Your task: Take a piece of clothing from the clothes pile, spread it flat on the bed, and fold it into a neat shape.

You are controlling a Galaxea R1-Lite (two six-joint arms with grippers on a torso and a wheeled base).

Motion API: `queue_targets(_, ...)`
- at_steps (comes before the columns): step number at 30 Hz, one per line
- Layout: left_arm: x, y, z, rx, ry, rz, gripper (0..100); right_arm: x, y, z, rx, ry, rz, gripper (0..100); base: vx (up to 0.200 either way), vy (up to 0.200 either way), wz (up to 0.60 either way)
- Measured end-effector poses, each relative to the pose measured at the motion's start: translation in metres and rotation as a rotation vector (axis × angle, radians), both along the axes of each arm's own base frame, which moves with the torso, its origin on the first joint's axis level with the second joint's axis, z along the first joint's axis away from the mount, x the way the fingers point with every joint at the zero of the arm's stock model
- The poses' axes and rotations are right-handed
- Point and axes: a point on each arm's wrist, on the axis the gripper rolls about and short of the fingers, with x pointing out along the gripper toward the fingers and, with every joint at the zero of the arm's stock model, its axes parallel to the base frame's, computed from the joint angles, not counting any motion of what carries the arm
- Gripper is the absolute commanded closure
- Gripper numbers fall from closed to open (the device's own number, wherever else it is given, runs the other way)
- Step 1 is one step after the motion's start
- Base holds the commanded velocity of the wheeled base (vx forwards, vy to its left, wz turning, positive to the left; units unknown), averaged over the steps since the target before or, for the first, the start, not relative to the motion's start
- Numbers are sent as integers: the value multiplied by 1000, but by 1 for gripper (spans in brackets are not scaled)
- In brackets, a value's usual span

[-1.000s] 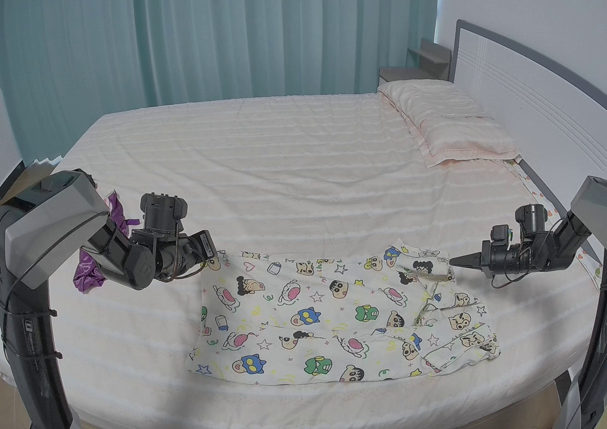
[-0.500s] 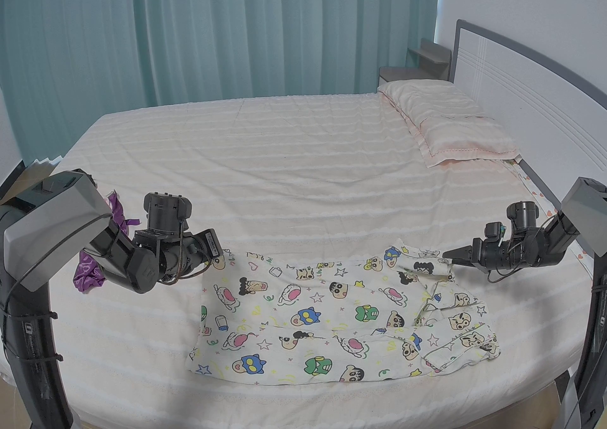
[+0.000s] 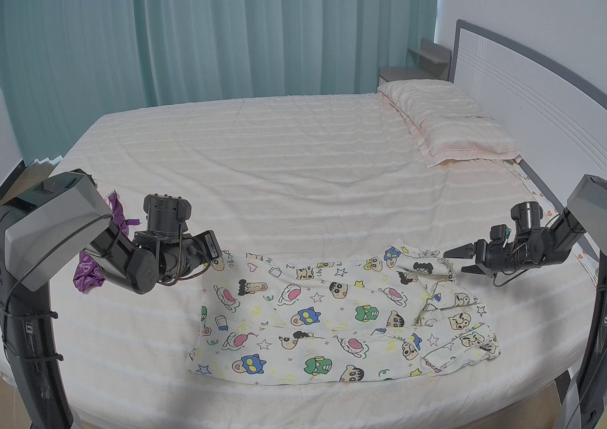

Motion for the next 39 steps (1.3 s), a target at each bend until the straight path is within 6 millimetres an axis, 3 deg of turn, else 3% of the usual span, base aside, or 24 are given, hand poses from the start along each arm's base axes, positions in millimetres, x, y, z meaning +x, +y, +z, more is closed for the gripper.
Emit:
queue_targets(6,0,0,0,1,0,0,100,0,13,1,46,72,-20,0,0,0,0)
queue_targets(21,3,-1,2,-9,-40,0,100,29,28,-5,125,125,-72,0,0,0,0)
queue_targets(22,2,-1,2,-9,-40,0,100,30,28,-7,126,131,-73,100,0,0,0)
queue_targets(39,4,-1,3,-7,-46,2,100,31,18,-10,130,156,-100,100,0,0,0)
